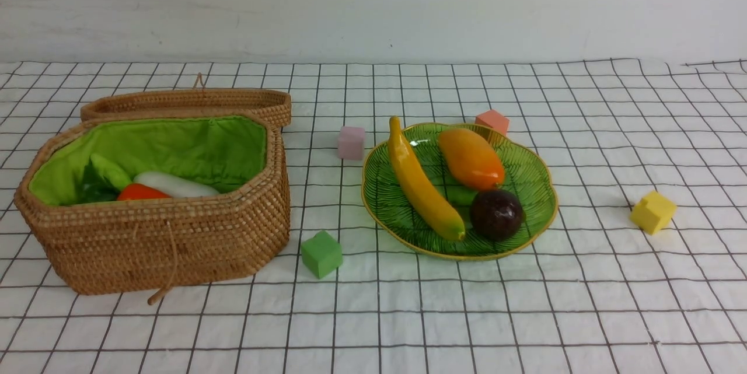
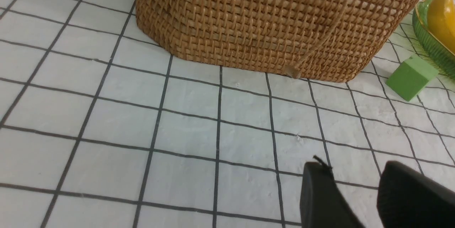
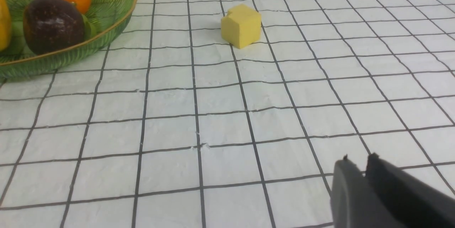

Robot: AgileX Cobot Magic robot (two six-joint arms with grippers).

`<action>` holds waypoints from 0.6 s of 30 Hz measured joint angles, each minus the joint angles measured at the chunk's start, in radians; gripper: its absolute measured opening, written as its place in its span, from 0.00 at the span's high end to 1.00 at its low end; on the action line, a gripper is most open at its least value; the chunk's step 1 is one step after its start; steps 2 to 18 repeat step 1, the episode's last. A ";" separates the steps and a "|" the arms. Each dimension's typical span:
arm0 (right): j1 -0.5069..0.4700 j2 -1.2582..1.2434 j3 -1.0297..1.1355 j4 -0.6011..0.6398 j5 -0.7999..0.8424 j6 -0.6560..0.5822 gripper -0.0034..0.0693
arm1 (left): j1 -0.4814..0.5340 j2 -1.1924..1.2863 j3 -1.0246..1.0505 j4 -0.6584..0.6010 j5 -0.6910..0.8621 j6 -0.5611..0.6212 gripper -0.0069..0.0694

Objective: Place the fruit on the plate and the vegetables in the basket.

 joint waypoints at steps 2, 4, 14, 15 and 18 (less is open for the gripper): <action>0.000 0.000 0.000 0.000 0.000 0.000 0.82 | 0.000 0.000 0.000 0.000 0.000 0.000 0.60; 0.000 0.000 0.000 0.000 0.000 0.000 0.82 | 0.000 0.000 0.000 0.000 0.000 0.000 0.60; 0.000 0.000 0.000 0.000 0.000 0.000 0.82 | 0.000 0.000 0.000 0.000 0.000 0.000 0.60; 0.000 0.000 0.000 0.000 0.000 0.000 0.82 | 0.000 0.000 0.000 0.000 0.000 0.000 0.60; 0.000 0.000 0.000 0.000 0.000 0.000 0.82 | 0.000 0.000 0.000 0.000 0.000 0.000 0.60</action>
